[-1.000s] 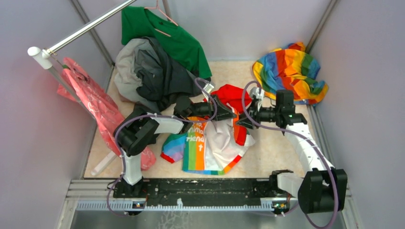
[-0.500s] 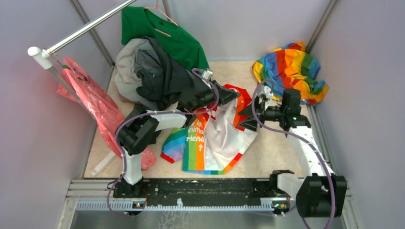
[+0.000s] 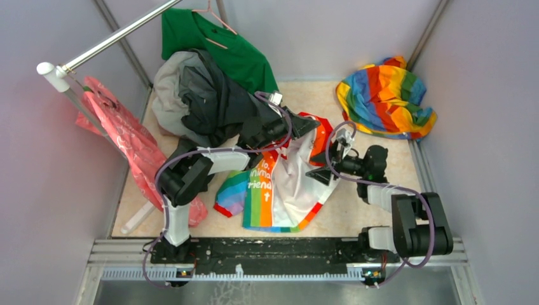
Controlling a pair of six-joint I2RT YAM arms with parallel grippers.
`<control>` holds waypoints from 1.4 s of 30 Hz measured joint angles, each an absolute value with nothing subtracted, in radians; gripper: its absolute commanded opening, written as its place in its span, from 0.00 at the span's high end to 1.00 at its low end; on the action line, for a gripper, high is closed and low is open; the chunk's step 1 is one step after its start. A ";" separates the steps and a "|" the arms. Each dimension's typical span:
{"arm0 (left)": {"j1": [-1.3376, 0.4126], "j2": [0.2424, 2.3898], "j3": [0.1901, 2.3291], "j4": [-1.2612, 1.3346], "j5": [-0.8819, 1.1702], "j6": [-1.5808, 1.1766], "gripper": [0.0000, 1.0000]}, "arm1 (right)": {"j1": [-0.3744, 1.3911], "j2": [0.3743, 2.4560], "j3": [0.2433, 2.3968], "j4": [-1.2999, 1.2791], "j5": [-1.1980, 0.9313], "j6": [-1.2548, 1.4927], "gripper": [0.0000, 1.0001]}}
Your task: Zip up the jacket
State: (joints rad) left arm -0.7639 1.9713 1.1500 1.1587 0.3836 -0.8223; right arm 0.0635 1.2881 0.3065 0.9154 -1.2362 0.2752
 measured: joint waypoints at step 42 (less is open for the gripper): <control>-0.823 1.875 1.080 1.198 0.327 -0.977 1.00 | 0.064 1.380 0.369 1.300 -1.037 0.821 0.61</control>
State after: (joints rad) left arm -0.8234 1.8751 1.0801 1.1980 0.3275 -0.9768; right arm 0.0635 1.3804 0.3695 1.2999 -1.0374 0.8211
